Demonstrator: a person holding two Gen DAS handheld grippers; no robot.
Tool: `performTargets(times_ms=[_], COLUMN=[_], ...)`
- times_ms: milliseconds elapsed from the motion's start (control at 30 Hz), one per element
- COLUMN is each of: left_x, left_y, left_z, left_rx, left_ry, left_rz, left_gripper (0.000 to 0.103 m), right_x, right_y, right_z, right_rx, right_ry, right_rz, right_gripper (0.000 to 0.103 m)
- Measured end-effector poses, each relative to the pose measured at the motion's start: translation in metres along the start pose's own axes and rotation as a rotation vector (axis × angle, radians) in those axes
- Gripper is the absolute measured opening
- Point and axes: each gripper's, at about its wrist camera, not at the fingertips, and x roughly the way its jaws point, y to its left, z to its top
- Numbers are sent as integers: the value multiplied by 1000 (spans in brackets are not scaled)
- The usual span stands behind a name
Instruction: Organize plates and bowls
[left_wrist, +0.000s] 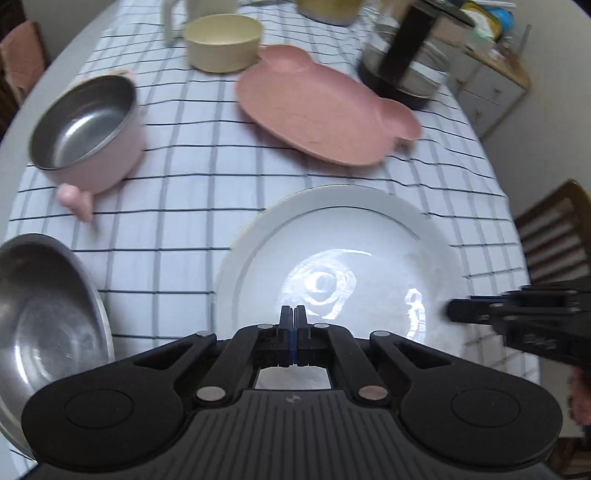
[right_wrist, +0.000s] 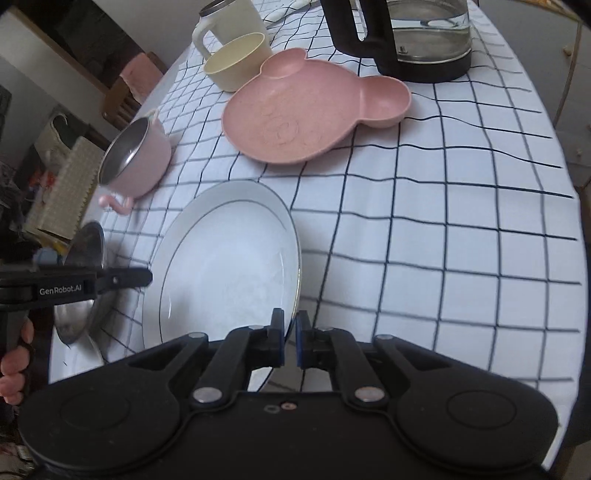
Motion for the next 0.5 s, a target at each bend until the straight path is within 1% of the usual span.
performTargets(times_ms=[33,67,167,233,300,400,467,500], left_x=[-5,-8,-2,4,8,14,19,21], left_y=[-2,0,22,36,45,51,54,56], left_z=[-1,1,5,5,3,3,3,4], left_rx=[7,10,-56,-90,-112,-134,-148,-161], left_ry=[-27,-39,-11,-2,8,12,22,26], left_rz=[7,21,48,63,41,33,8,-8], left_gripper=[0,0,0,0,1,7,15,23], right_x=[0,2,6,6,6,7,8,9], right_y=[3,2,-11,-15,-21,-25,-27,-27], right_z=[-5,-10,-17,-21,-25,-28,-28,-27], right_rx=[-20,-20,43,48,62,62,61,57], right_ry=[0,4,12,6,9,12,18,21], right_rz=[-28,-36,-5,-9,7,10,18,19], right_gripper=[7,7,7,7,7,7,7,8])
